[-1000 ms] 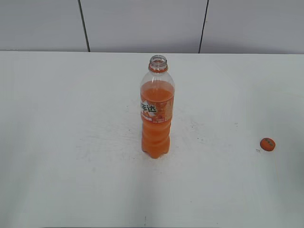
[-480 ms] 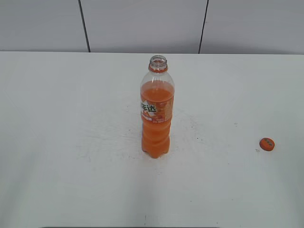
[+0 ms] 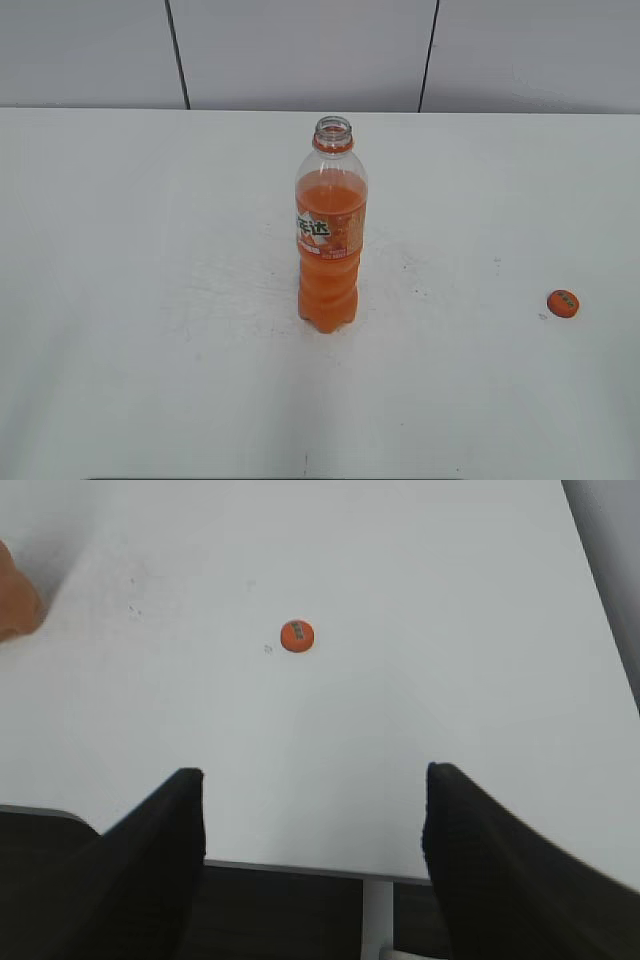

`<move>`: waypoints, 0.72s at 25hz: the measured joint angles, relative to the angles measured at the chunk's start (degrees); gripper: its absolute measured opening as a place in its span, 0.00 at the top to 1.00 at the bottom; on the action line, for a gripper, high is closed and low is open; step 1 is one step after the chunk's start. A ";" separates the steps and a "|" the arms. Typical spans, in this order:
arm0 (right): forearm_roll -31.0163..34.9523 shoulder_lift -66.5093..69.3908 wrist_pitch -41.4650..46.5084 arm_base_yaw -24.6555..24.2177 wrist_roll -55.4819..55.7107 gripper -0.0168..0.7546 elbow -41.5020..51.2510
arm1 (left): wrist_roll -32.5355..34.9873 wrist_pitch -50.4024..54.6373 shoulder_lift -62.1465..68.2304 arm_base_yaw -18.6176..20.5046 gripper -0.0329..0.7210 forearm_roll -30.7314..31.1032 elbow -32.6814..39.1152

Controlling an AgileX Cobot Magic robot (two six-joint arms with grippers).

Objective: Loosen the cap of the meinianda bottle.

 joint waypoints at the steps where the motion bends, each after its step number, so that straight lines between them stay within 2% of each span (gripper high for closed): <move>1: -0.31 0.02 -0.07 0.00 0.00 0.31 0.81 | 0.00 0.00 0.00 0.00 0.21 0.00 0.00; 5: -0.95 -0.01 -4.58 0.00 0.00 0.31 2.35 | 0.00 0.00 0.00 1.62 0.22 0.00 0.00; 12: -1.13 -0.01 -7.52 0.00 0.06 0.31 3.40 | 0.00 0.00 0.00 11.81 0.23 0.00 0.00; 18: -1.18 -0.01 -7.53 0.00 0.06 0.31 3.40 | 0.00 0.00 0.00 12.52 0.24 -0.05 0.00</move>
